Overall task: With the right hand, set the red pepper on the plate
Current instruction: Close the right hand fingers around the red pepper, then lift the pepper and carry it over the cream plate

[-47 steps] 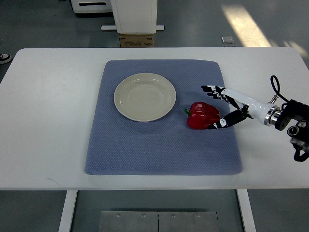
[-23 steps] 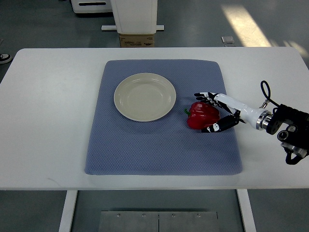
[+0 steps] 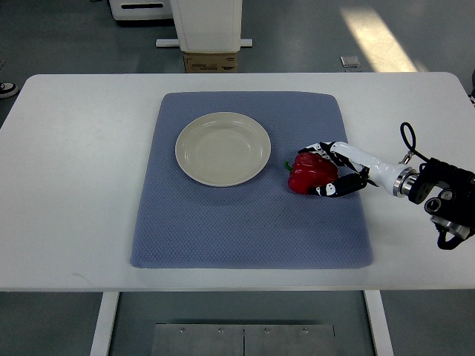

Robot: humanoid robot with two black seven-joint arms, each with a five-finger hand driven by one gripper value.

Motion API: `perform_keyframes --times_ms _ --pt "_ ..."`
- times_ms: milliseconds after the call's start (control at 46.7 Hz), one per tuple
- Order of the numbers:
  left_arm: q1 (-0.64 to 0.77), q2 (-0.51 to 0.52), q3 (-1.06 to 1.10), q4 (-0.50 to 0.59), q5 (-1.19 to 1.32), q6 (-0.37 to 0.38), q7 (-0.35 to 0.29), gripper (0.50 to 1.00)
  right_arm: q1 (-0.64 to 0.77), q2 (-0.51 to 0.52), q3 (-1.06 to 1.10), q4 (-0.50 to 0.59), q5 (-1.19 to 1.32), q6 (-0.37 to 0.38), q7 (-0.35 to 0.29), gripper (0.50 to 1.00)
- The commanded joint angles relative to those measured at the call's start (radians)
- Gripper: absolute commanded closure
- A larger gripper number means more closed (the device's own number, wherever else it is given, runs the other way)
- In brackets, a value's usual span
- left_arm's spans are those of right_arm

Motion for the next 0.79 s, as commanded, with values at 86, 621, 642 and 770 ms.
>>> perform_keyframes --times_ms 86,621,642,770 --pt "0.000 0.000 0.000 0.000 -0.001 0.000 0.000 0.500 0.035 -0.001 0.003 -0.001 0.002 0.000 -0.017 1.000" --pt "0.000 0.000 0.000 0.000 0.001 0.000 0.000 0.500 0.182 0.103 0.011 -0.034 0.016 -0.001 -0.100 1.000" --pt "0.000 0.000 0.000 0.000 0.001 0.000 0.000 0.500 0.187 0.110 0.011 -0.034 0.017 -0.001 -0.104 1.000" --pt "0.000 0.000 0.000 0.000 0.001 0.000 0.000 0.500 0.212 0.152 0.011 -0.056 0.019 -0.001 -0.121 1.000"
